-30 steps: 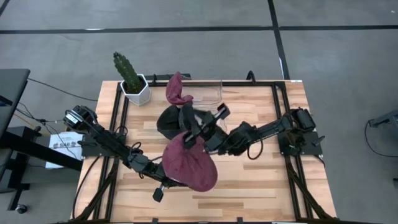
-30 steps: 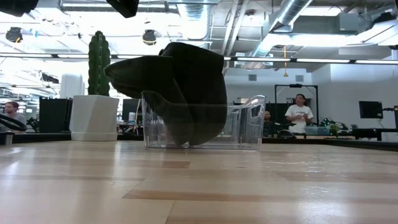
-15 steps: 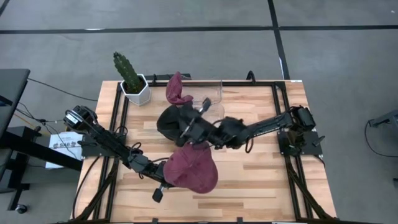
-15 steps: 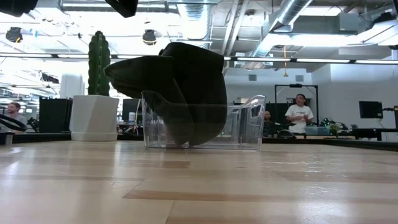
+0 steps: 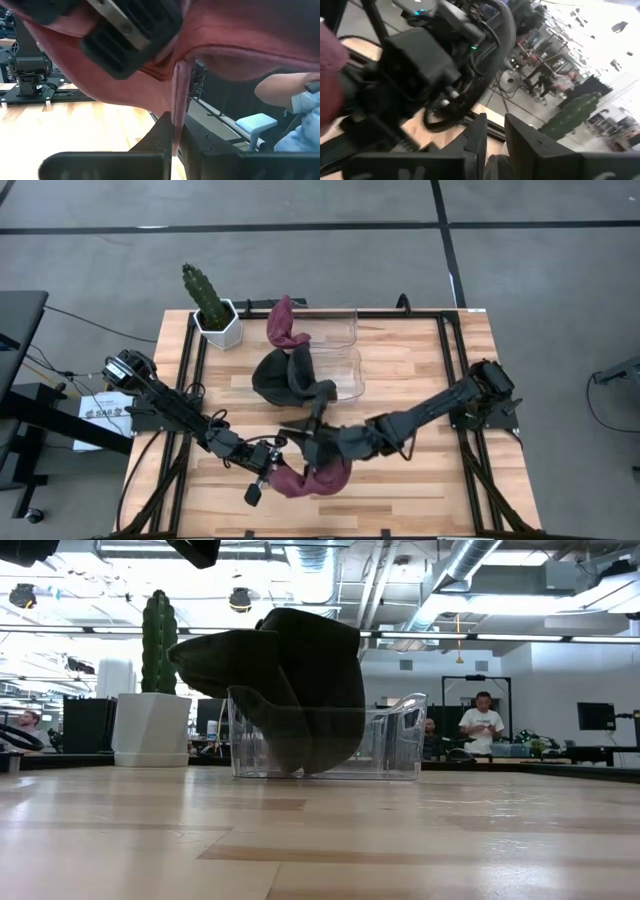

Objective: Pick & Place hat
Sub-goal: Put the red cap into the top transparent bin

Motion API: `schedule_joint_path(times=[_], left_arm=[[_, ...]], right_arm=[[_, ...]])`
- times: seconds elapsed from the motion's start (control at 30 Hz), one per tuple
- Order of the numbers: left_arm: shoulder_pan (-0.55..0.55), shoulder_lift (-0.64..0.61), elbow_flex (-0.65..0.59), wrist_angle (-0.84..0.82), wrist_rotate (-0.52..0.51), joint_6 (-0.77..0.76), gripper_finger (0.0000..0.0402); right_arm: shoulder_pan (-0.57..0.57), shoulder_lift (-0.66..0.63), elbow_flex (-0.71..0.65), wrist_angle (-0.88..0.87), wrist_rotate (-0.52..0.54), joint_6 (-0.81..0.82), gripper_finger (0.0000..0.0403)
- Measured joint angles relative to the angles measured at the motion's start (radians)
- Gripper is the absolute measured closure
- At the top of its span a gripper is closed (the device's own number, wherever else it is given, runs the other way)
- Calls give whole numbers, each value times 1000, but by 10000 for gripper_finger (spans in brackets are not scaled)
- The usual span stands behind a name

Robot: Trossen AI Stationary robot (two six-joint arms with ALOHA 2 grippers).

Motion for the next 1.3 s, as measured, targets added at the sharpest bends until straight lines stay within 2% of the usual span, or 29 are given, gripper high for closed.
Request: schedule_joint_path(times=[0.2, 0.47, 0.67, 0.8, 0.9, 1.03, 1.2, 1.3], left_arm=[[0, 0, 0, 1, -1, 0, 387], [1, -2, 0, 4, -11, 0, 387], [1, -3, 0, 8, -11, -1, 387], [0, -2, 0, -7, -8, -5, 387], [1, -2, 0, 2, -7, -5, 387], [1, -2, 0, 4, -7, -4, 387], [1, -2, 0, 4, -7, -4, 387], [1, -2, 0, 6, -7, -4, 387]], right_arm=[[69, -26, 0, -14, 100, -113, 343], [93, -196, 0, -21, 221, -164, 343], [54, -332, 0, -23, 441, -202, 343], [9, -409, 0, -19, 517, -76, 343], [-1, -432, 1, -55, 508, 31, 343], [29, -433, 0, -193, 495, 127, 343], [79, -378, 0, -395, 502, 302, 343], [102, -315, 0, -417, 510, 354, 343]])
